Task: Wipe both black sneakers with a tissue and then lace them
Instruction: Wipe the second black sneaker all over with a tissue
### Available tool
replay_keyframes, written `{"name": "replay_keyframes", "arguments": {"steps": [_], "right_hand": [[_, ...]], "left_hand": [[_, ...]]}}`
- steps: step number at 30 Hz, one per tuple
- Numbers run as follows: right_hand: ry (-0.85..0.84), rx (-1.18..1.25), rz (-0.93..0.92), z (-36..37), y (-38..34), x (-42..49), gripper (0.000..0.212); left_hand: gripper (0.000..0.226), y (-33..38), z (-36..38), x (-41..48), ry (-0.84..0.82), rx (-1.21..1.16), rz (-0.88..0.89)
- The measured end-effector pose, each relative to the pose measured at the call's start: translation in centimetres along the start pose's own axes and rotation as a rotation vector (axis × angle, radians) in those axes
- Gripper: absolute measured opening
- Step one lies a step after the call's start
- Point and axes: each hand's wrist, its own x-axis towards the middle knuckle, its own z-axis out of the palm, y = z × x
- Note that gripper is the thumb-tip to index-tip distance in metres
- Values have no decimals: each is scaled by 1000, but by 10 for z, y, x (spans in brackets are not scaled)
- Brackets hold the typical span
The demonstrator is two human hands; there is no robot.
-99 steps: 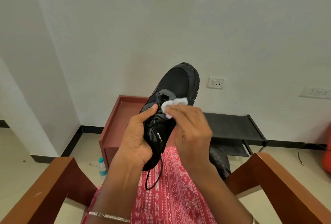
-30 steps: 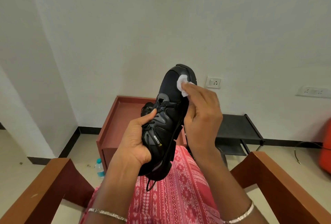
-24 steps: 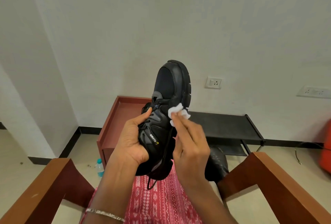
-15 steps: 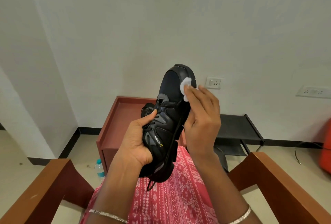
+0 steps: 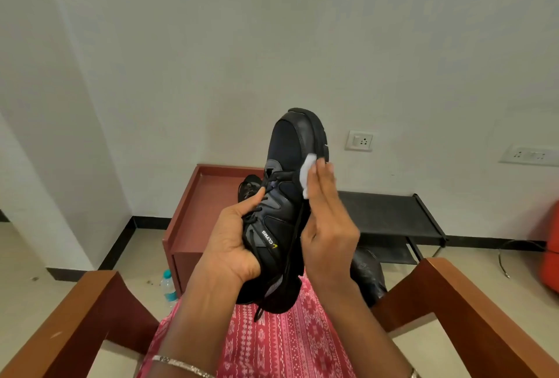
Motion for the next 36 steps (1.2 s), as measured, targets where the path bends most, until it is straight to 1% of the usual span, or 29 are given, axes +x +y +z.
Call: {"name": "replay_keyframes", "arguments": {"steps": [2,3,5,7,11,13,16,19,22,25,28,29,31,32,35,36], "right_hand": [[23,0,26,0,2,22,57],[35,1,22,-1,3,29,56],[48,10,-9,-3,3,33,47],[39,22,-46,-7,2,22,41],[4,32,-45,-13,1,-23,41],[-8,35,-46,-14,3,-33,40],[2,20,-89,-14,7,-15,35],[68,58,10,-16,9,25,45],[136,85,59,-20,9,53,46],[125,73,9,-22,6,43,41],[54,47,-25,-22,2,2,42],[34,32,-38,-21,2,-11,40],[28,15,-45,-20,3,-25,35],[35,15,-37,-20,4,-22,31],[76,5,-6,-22,7,9,36],[104,-6,9,-22,8,23,33]], "left_hand": [[36,-3,0,2,6,-3,3],[36,-4,1,2,-6,-23,-1],[35,-3,1,1,-22,-10,7],[33,-1,2,0,-32,18,18],[39,2,3,-3,-56,-20,-10],[38,1,3,-4,-41,-28,-19],[32,-2,3,-3,1,11,0],[22,-8,5,-1,54,102,49],[23,-11,6,0,57,109,54],[19,-9,7,-1,44,118,53],[34,-4,6,-2,36,97,32],[37,-4,7,-3,37,83,25],[34,-5,5,-2,49,86,22],[30,-6,5,-1,64,94,35],[24,-10,3,3,114,134,68],[22,-12,4,3,125,149,71]]}}
